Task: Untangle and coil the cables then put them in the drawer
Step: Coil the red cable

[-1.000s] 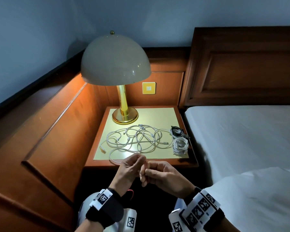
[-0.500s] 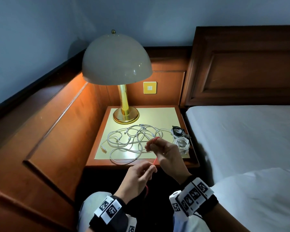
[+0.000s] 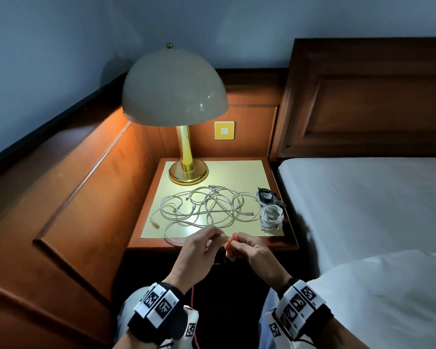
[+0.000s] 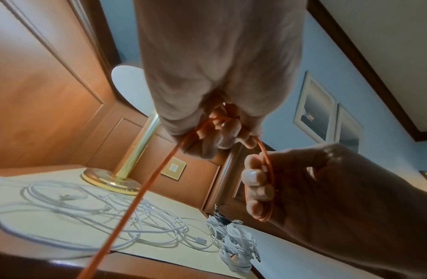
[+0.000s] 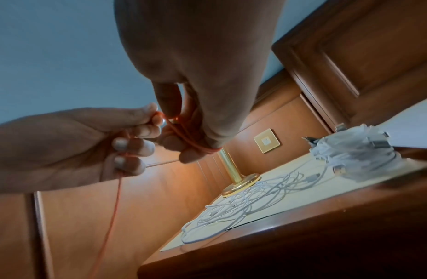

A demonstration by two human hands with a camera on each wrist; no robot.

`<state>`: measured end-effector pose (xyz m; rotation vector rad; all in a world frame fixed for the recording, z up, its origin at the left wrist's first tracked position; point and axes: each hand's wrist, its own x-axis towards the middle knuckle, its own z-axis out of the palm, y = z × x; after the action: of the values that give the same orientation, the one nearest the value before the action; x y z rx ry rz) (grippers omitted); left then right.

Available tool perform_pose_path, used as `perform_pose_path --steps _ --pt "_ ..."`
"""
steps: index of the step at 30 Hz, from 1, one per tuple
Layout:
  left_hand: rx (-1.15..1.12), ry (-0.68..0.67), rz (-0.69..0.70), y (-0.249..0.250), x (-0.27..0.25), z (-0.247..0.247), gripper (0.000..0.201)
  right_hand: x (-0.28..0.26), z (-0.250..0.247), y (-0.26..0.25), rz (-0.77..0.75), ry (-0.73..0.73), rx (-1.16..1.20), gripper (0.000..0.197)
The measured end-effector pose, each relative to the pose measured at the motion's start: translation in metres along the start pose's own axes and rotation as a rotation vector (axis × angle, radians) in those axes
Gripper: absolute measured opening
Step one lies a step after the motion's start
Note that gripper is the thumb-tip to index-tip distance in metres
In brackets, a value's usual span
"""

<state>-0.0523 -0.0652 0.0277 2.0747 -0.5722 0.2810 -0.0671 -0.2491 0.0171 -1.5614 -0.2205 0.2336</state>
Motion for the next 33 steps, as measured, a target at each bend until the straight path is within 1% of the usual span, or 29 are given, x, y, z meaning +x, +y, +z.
perform_pose_path --steps 3,6,9,10,11,13,14,16,17,19,21,22,24,26,28,30,31,33 --pt "-0.041 -0.016 -0.019 -0.001 0.006 -0.001 0.009 -0.002 0.004 -0.002 0.050 -0.027 0.237 0.027" --pt "-0.093 -0.035 -0.066 0.000 0.012 -0.002 0.009 -0.005 0.006 -0.007 0.073 -0.055 0.345 0.035" --pt "-0.181 -0.074 -0.147 -0.003 0.015 -0.001 0.010 -0.007 0.008 -0.012 0.077 -0.089 0.386 0.025" --pt "-0.254 -0.100 -0.188 -0.005 0.015 -0.001 0.014 -0.008 0.008 -0.013 0.080 -0.102 0.407 0.022" --pt "-0.362 -0.118 -0.227 -0.005 0.014 0.000 0.022 -0.009 0.008 -0.015 0.080 -0.117 0.433 0.019" --pt "-0.612 -0.105 -0.316 -0.005 0.013 0.006 0.033 -0.010 0.007 -0.020 0.062 -0.150 0.465 0.017" --pt "-0.703 -0.084 -0.351 -0.002 0.011 0.008 0.033 -0.010 0.008 -0.022 0.047 -0.165 0.470 0.017" --pt "-0.815 -0.044 -0.407 0.001 0.006 0.015 0.024 -0.008 0.010 -0.025 0.018 -0.192 0.505 0.019" --pt "-0.845 -0.031 -0.435 0.001 0.003 0.021 0.021 -0.007 0.011 -0.026 0.004 -0.198 0.531 0.021" --pt "-0.857 -0.032 -0.482 -0.002 -0.003 0.031 0.026 -0.003 0.011 -0.031 -0.020 -0.196 0.558 0.025" --pt "-0.786 -0.058 -0.486 -0.004 -0.009 0.037 0.027 0.001 0.010 -0.039 -0.057 -0.170 0.532 0.022" --pt "-0.725 -0.080 -0.459 -0.002 -0.011 0.038 0.025 0.003 0.009 -0.043 -0.087 -0.131 0.493 0.018" --pt "-0.601 -0.120 -0.403 0.000 -0.016 0.038 0.025 0.009 0.004 -0.049 -0.173 -0.005 0.296 0.015" --pt "-0.502 -0.131 -0.369 0.001 -0.020 0.036 0.021 0.017 0.001 -0.048 -0.270 0.083 0.017 0.017" --pt "-0.391 -0.111 -0.314 -0.002 -0.020 0.032 0.016 0.022 -0.001 -0.043 -0.368 0.131 -0.302 0.016" --pt "-0.248 -0.106 -0.220 -0.004 -0.017 0.025 0.015 0.025 -0.005 -0.032 -0.468 0.147 -0.581 0.013" --pt "-0.192 -0.105 -0.175 -0.004 -0.016 0.022 0.015 0.025 -0.008 -0.026 -0.489 0.134 -0.659 0.012" --pt "-0.129 -0.078 -0.140 -0.007 -0.013 0.017 0.013 0.022 -0.013 -0.016 -0.449 0.079 -0.685 0.011"
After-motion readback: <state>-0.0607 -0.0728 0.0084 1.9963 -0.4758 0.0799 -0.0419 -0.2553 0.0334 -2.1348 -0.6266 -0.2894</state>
